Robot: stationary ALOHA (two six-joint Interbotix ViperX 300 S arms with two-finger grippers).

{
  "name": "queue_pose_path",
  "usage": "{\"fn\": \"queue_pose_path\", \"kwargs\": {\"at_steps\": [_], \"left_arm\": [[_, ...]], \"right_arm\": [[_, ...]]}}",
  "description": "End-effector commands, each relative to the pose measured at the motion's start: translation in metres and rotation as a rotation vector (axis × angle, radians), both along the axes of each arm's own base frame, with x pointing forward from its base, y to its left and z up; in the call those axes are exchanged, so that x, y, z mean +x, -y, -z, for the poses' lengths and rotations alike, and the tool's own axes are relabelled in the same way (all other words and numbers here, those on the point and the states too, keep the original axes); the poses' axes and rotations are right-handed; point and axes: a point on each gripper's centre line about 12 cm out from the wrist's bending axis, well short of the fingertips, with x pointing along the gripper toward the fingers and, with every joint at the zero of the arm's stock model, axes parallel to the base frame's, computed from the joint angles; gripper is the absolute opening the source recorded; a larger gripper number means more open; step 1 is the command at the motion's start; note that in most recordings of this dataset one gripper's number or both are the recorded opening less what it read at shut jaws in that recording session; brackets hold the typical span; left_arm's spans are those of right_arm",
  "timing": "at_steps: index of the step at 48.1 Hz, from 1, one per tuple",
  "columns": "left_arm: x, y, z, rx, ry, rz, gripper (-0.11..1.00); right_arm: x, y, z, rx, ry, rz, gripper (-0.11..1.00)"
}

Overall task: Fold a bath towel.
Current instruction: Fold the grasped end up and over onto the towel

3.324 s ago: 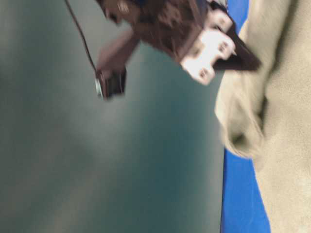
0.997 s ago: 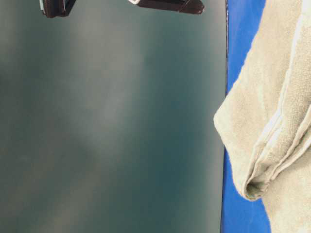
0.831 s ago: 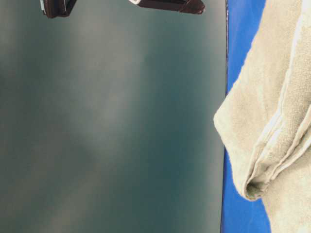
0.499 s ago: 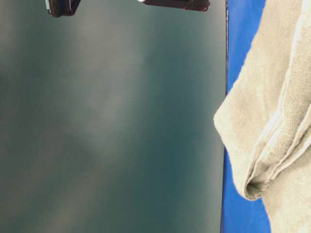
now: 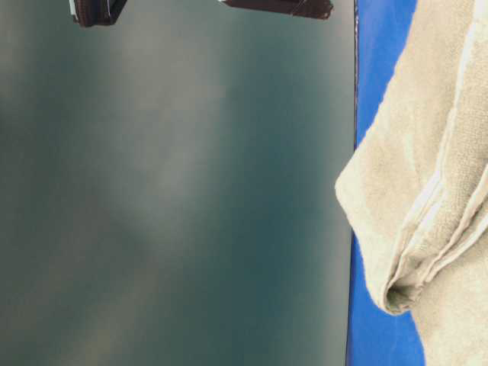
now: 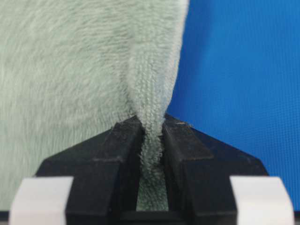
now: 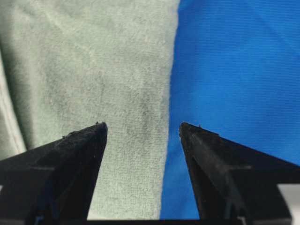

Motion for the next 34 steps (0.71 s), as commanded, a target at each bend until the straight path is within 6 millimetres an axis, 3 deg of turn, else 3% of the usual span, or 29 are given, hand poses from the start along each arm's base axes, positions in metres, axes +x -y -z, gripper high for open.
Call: {"fn": "queue_pose_path", "kwargs": {"at_steps": [1,12,19,29,34], "left_arm": [[0.012,-0.004,-0.032,-0.019,0.069,-0.022,0.11],[0.034,-0.029,-0.102,0.012,0.171,-0.028,0.11],[0.062,-0.062,-0.125,0.066,0.24,-0.029,0.11],[0.129,-0.118,-0.152,0.18,0.335,-0.005,0.11],[0.164,-0.138,-0.154,0.22,0.357,0.011,0.11]], "right_arm": [[0.0,-0.003,-0.005,0.0,0.019,-0.013,0.64],[-0.007,-0.007,-0.006,-0.003,0.026,-0.033,0.64],[-0.013,-0.011,-0.008,-0.008,0.03,-0.048,0.64],[-0.033,-0.015,-0.007,-0.027,-0.016,-0.046,0.64],[-0.042,-0.015,-0.009,-0.035,-0.025,-0.04,0.64]]}}
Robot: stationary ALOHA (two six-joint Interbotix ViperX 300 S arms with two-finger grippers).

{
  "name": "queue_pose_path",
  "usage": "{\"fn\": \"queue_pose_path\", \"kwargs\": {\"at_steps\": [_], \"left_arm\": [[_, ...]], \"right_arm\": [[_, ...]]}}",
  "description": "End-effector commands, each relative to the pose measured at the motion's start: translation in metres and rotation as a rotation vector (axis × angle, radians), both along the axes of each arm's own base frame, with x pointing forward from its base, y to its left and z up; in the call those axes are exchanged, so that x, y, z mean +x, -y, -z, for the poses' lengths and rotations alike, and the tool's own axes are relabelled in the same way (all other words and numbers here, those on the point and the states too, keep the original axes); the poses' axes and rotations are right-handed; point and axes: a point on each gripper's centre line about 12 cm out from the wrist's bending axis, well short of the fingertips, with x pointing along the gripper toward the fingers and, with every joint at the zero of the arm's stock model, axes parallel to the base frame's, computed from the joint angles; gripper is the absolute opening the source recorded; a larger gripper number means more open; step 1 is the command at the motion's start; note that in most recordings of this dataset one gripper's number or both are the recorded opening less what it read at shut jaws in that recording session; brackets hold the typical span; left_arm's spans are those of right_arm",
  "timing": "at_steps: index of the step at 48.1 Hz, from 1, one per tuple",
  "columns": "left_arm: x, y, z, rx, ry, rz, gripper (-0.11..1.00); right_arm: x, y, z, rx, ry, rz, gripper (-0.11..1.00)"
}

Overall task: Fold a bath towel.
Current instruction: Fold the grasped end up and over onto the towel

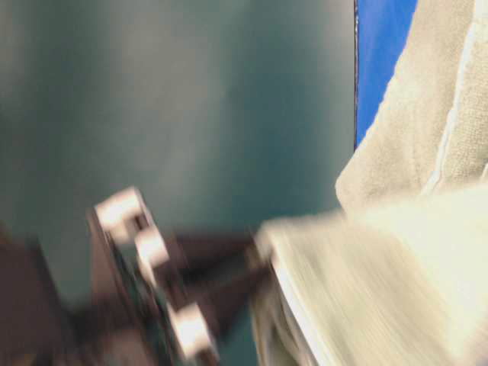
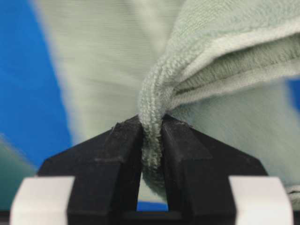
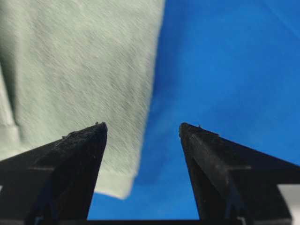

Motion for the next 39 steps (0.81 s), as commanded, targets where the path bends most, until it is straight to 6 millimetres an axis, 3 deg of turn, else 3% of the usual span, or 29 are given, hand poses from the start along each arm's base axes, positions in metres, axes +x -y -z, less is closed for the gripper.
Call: {"fn": "queue_pose_path", "kwargs": {"at_steps": [1,8,18,24,39], "left_arm": [[0.031,-0.018,-0.014,0.028,0.059,-0.006,0.11],[0.073,-0.044,0.011,0.043,0.031,-0.023,0.11],[0.109,-0.054,0.031,0.042,0.046,-0.032,0.11],[0.116,-0.062,0.034,0.044,0.058,-0.044,0.11],[0.112,-0.059,0.037,0.03,0.052,-0.055,0.1]], "right_arm": [[-0.004,0.0,-0.006,-0.006,0.013,0.001,0.64],[-0.012,0.001,-0.005,-0.01,0.017,-0.001,0.64],[-0.018,0.002,0.002,-0.018,-0.001,-0.003,0.64],[-0.017,0.002,0.001,-0.028,0.003,-0.01,0.64],[-0.016,0.002,0.001,-0.03,0.009,-0.015,0.64]]}}
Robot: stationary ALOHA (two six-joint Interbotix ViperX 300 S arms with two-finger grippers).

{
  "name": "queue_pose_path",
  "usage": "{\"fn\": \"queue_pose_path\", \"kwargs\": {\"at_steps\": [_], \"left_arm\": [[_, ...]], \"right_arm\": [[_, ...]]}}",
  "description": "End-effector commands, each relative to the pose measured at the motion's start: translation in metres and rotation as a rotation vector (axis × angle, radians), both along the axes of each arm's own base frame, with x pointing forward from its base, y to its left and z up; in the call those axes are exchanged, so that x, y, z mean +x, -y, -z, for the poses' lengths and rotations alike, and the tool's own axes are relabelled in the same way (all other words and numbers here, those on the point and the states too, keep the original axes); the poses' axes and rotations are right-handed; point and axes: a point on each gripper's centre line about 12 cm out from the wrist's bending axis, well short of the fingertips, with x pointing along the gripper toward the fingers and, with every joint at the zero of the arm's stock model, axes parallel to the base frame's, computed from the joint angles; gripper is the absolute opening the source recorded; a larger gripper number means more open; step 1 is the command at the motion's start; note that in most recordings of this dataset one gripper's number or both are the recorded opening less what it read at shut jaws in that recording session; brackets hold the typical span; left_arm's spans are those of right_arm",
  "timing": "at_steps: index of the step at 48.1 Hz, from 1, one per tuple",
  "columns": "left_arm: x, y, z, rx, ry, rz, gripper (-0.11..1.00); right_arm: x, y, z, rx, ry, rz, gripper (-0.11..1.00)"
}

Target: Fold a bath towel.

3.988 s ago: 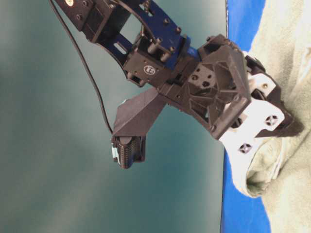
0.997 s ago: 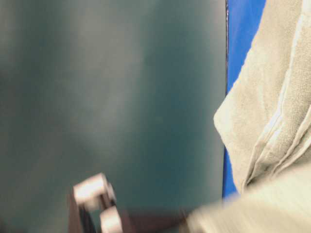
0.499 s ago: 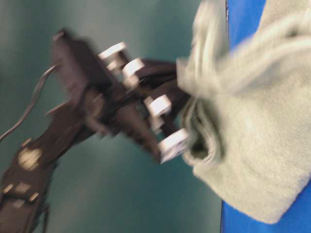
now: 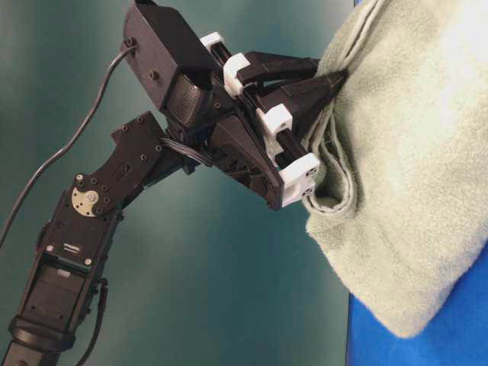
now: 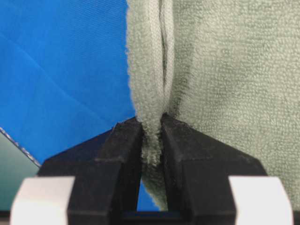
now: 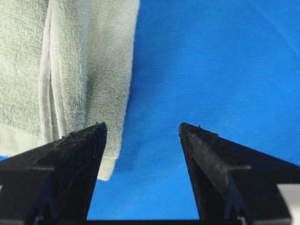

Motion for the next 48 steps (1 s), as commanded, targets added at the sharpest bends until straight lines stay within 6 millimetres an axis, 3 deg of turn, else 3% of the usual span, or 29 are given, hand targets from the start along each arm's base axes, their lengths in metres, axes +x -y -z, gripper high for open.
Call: {"fn": "queue_pose_path", "kwargs": {"at_steps": [1,3,11,15,22,33,48], "left_arm": [[-0.001,0.002,-0.02,0.001,0.045,-0.002,0.11],[-0.002,0.004,-0.02,-0.001,0.044,0.0,0.16],[-0.008,0.006,-0.026,-0.018,0.051,-0.019,0.66],[-0.013,0.007,-0.032,-0.025,0.057,-0.029,0.84],[-0.025,0.009,-0.05,-0.024,0.086,-0.029,0.82],[-0.054,0.033,-0.088,-0.021,0.146,0.014,0.81],[-0.131,0.058,-0.142,-0.109,0.362,-0.017,0.79]], "right_arm": [[0.003,-0.001,-0.005,-0.002,0.02,-0.009,0.64],[0.003,-0.001,-0.005,-0.002,0.02,-0.009,0.64],[0.003,-0.001,-0.005,0.0,0.025,-0.011,0.64],[0.005,-0.002,-0.006,0.004,0.037,-0.016,0.64],[0.007,-0.003,-0.007,0.01,0.053,-0.026,0.64],[0.009,-0.008,-0.008,0.017,0.066,-0.047,0.64],[0.012,-0.01,-0.01,0.022,0.09,-0.065,0.64]]}}
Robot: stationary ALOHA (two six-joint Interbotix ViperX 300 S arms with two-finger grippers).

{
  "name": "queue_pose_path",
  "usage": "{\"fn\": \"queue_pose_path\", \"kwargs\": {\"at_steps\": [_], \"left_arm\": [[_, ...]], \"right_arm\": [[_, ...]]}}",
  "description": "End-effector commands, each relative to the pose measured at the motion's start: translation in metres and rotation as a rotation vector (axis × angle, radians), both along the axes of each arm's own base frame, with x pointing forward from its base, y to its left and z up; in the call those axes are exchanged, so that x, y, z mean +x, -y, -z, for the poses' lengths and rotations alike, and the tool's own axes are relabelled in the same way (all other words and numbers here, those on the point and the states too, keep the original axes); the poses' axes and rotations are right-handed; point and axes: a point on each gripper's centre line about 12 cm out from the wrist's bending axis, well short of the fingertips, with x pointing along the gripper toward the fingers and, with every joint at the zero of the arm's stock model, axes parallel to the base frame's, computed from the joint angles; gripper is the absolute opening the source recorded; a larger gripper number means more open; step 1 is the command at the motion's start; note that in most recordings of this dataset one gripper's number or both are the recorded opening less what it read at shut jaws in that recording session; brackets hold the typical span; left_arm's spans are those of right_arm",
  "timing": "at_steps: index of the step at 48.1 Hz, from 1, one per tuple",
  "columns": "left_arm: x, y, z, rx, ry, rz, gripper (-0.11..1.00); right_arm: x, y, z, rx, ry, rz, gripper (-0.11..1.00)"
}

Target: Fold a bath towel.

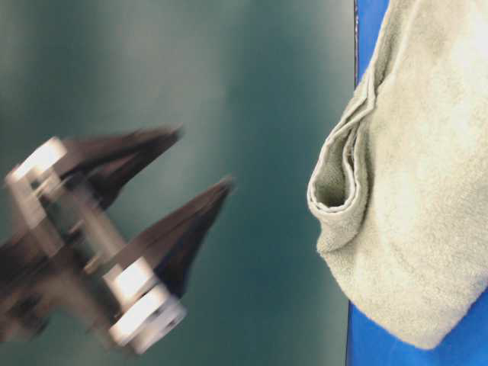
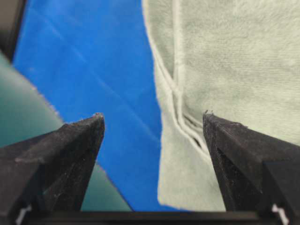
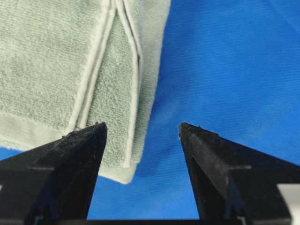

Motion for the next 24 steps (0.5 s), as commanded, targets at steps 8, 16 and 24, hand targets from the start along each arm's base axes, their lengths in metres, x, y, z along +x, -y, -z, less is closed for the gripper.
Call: {"fn": "queue_pose_path", "kwargs": {"at_steps": [8,16,24], "left_arm": [[-0.071,0.008,-0.032,-0.2,0.244,-0.105,0.79],[-0.119,0.018,-0.038,-0.422,0.348,-0.19,0.79],[-0.155,0.021,-0.028,-0.652,0.379,-0.3,0.79]], "right_arm": [[0.007,-0.001,-0.01,-0.014,0.047,-0.026,0.64],[0.011,0.0,-0.015,-0.05,0.073,-0.054,0.64],[0.014,0.001,-0.019,-0.098,0.1,-0.094,0.64]]}}
